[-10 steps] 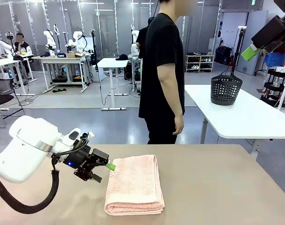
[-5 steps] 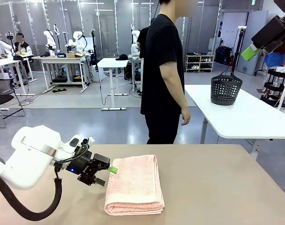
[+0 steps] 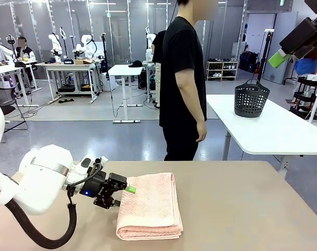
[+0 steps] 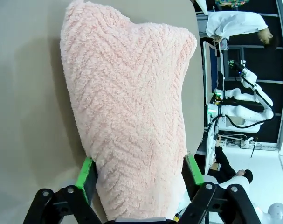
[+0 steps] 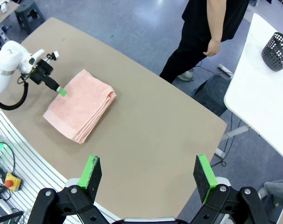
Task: Fold the towel.
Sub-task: Pick up the 100 cm Hotel Towel and place it on the left side of the table.
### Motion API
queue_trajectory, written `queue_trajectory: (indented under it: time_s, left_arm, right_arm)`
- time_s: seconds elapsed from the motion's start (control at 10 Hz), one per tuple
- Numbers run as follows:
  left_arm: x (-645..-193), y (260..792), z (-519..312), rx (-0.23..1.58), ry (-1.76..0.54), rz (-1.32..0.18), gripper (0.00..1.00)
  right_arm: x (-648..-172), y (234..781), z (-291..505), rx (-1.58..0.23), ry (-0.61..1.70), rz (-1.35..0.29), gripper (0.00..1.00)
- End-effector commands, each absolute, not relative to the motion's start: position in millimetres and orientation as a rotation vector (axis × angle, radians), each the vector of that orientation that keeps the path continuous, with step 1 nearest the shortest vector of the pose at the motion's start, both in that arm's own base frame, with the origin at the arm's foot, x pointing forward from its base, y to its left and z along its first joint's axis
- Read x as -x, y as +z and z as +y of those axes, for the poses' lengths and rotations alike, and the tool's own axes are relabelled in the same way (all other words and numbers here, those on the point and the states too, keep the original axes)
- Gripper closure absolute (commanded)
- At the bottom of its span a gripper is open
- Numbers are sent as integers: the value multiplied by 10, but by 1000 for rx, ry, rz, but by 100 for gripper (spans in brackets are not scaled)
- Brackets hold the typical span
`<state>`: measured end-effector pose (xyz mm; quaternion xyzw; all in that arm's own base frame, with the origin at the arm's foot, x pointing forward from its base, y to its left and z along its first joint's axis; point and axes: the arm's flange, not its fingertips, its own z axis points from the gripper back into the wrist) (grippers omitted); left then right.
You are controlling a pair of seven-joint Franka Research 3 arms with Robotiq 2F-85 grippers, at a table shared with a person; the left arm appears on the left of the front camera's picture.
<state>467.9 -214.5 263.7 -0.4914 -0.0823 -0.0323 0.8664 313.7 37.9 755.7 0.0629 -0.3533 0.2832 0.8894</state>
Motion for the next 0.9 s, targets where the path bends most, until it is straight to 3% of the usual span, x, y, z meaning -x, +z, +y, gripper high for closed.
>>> queue_trajectory:
  time_s: [0.0, 0.1, 0.2, 0.8]
  left_arm:
    - [-4728, 2578, -2203, 1076, -80, -217, 65]
    - [-4736, 2560, -2198, 1070, -81, -208, 94]
    - [-4745, 2547, -2196, 1068, -85, -196, 100]
    - [-4757, 2602, -2182, 1052, -108, -195, 100]
  right_arm:
    - [-3153, 7564, 373, -131, 583, -733, 0]
    - [-3153, 7564, 373, -131, 583, -733, 0]
    - [-3153, 7564, 373, -131, 583, -733, 0]
    - [-3153, 7564, 373, -131, 583, -733, 0]
